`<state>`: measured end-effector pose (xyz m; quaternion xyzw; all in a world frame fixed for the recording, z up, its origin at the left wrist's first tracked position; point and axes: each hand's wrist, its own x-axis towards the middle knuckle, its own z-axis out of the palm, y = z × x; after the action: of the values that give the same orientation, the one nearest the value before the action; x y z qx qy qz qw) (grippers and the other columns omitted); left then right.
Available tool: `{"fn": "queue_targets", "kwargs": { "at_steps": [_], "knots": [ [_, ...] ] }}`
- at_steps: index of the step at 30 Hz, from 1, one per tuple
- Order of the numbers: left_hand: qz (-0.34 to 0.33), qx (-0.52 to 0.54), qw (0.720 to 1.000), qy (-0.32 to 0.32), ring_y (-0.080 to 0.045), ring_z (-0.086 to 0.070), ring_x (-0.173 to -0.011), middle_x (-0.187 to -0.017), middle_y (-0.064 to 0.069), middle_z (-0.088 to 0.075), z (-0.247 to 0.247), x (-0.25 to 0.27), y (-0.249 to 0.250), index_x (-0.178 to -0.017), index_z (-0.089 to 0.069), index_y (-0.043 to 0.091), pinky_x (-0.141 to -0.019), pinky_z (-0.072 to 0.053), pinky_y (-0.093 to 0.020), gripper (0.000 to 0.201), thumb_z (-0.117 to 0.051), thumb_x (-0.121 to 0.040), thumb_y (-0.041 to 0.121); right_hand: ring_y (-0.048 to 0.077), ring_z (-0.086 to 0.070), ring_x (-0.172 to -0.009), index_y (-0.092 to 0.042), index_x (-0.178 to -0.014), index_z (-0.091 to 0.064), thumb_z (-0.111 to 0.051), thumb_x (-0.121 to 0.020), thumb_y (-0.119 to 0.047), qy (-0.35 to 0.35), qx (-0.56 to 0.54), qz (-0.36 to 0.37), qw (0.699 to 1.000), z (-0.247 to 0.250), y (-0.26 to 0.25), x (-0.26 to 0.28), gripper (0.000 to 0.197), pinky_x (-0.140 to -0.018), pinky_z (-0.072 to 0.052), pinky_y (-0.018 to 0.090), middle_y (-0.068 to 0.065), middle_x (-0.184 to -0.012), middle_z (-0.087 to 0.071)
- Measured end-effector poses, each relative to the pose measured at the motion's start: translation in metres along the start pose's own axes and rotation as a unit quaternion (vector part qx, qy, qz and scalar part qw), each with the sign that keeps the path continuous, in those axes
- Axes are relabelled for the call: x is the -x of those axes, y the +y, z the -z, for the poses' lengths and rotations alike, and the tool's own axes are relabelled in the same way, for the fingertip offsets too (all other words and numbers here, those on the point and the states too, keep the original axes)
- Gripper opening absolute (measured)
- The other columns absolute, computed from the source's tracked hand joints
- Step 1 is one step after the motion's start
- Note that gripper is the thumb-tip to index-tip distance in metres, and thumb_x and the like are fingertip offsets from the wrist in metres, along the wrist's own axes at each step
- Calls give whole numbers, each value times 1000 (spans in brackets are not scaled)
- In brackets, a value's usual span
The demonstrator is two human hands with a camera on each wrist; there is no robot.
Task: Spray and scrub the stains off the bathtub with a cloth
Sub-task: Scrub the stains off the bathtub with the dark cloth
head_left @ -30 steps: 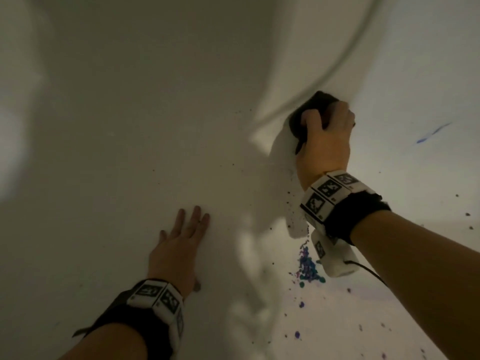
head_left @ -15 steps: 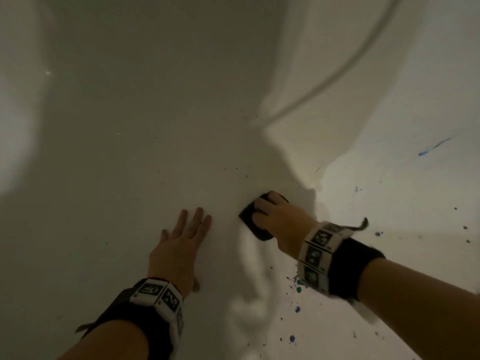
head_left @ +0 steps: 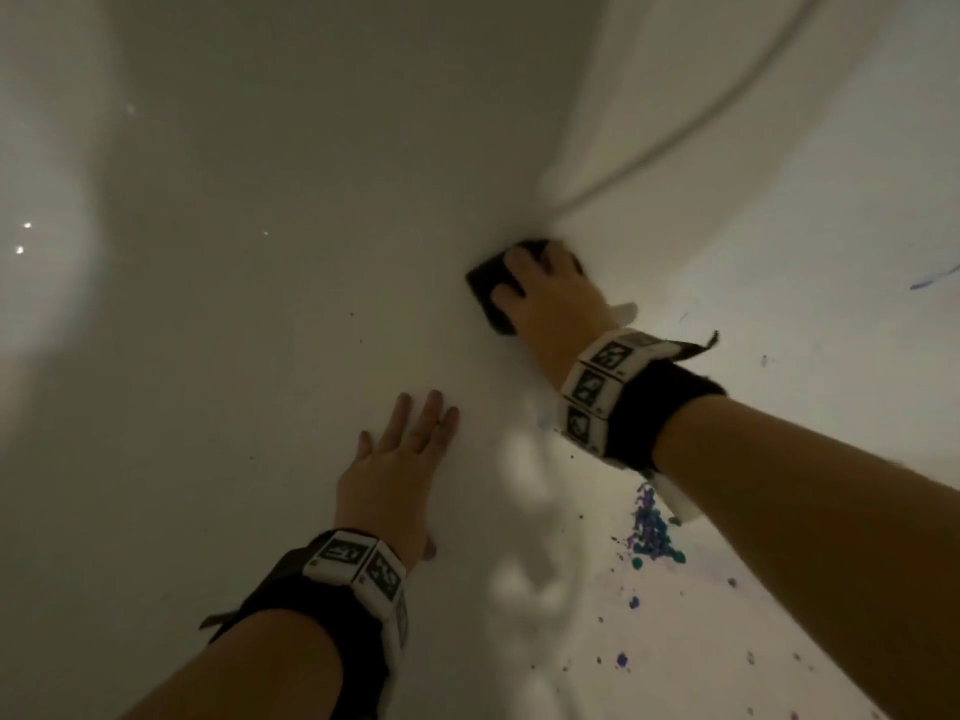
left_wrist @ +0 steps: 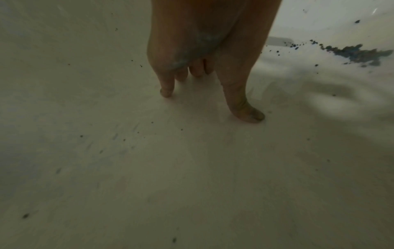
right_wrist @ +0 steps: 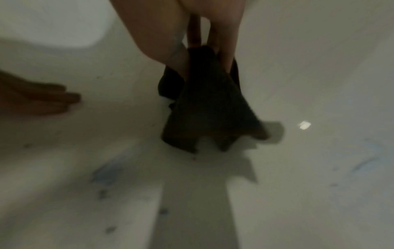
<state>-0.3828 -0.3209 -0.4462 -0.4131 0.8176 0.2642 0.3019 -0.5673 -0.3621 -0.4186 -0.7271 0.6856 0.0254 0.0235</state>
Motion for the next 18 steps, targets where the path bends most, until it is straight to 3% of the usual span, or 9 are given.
{"fn": "queue_targets", "kwargs": {
  "at_steps": [2, 4, 6, 8, 10, 12, 15, 16, 18],
  "knots": [
    [1, -7, 1000, -2, -19, 25, -140, -146, 11, 35, -2, -1, -1, -143, 25, 27, -116, 1, -41, 125, -77, -71, 29, 43, -28, -129, -10, -134, -42, -40, -94, -13, -151, 9, 19, 988, -10, -15, 1, 40, -100, -38, 51, 14, -147, -26],
    [4, -16, 1000, -5, -19, 24, -141, -149, 9, 32, -3, -1, -1, -143, 24, 27, -116, 0, -42, 126, -78, -70, 30, 37, -23, -131, -13, -137, -35, -40, -94, -16, -236, 6, 42, 971, -12, -25, 13, 43, -104, -34, 46, 8, -149, -18],
    [6, -21, 1000, 1, -20, 23, -141, -150, 9, 32, -4, -2, -1, -143, 25, 26, -116, -2, -42, 126, -78, -70, 31, 35, -33, -124, -12, -127, -45, -34, -92, -20, -286, 7, 106, 952, -16, -26, 30, 37, -103, -34, 45, 10, -143, -28],
    [-1, -15, 1000, 7, -20, 23, -141, -150, 8, 32, -4, -3, -2, -144, 24, 26, -116, -2, -42, 124, -77, -71, 31, 33, -40, -117, -18, -104, -52, -31, -93, -26, -338, 13, 144, 930, -14, -25, 51, 25, -101, -35, 42, 8, -135, -36],
    [-6, -2, 1000, 11, -18, 23, -141, -150, 6, 32, -4, 2, -3, -144, 23, 24, -117, -1, -39, 121, -76, -73, 33, 30, -38, -117, -21, -85, -42, -36, -95, -27, -385, 16, 141, 912, -11, -22, 67, 13, -99, -36, 37, 4, -136, -36],
    [35, 13, 999, 35, -19, 21, -142, -150, 1, 33, -7, 12, -12, -144, 25, 20, -117, 0, -37, 121, -72, -75, 40, 28, -38, -117, -21, -74, -41, -46, -92, -19, -414, -7, 113, 903, -8, -19, 70, 18, -95, -35, 34, 2, -136, -37],
    [142, 52, 988, 31, -23, 20, -142, -149, -8, 33, -14, 30, -38, -143, 26, 16, -118, -3, -42, 124, -68, -73, 55, 28, -48, -112, -22, -76, -58, -60, -80, -12, -360, -98, 37, 927, -1, -18, 58, 11, -92, -41, 30, 6, -122, -52],
    [152, 68, 986, 15, -24, 20, -142, -149, -8, 34, -16, 34, -45, -143, 26, 17, -118, -5, -43, 124, -67, -72, 57, 29, -49, -112, -18, -86, -64, -60, -81, -15, -301, -122, 2, 946, 3, -20, 50, 7, -94, -41, 32, 7, -118, -54],
    [144, 93, 985, 2, -24, 21, -142, -149, -9, 34, -19, 34, -53, -144, 24, 17, -117, -8, -46, 124, -69, -72, 55, 32, -46, -114, -12, -103, -62, -55, -85, -19, -157, -134, -35, 978, 17, -25, 24, 21, -97, -38, 36, 11, -120, -50]
  ]
}}
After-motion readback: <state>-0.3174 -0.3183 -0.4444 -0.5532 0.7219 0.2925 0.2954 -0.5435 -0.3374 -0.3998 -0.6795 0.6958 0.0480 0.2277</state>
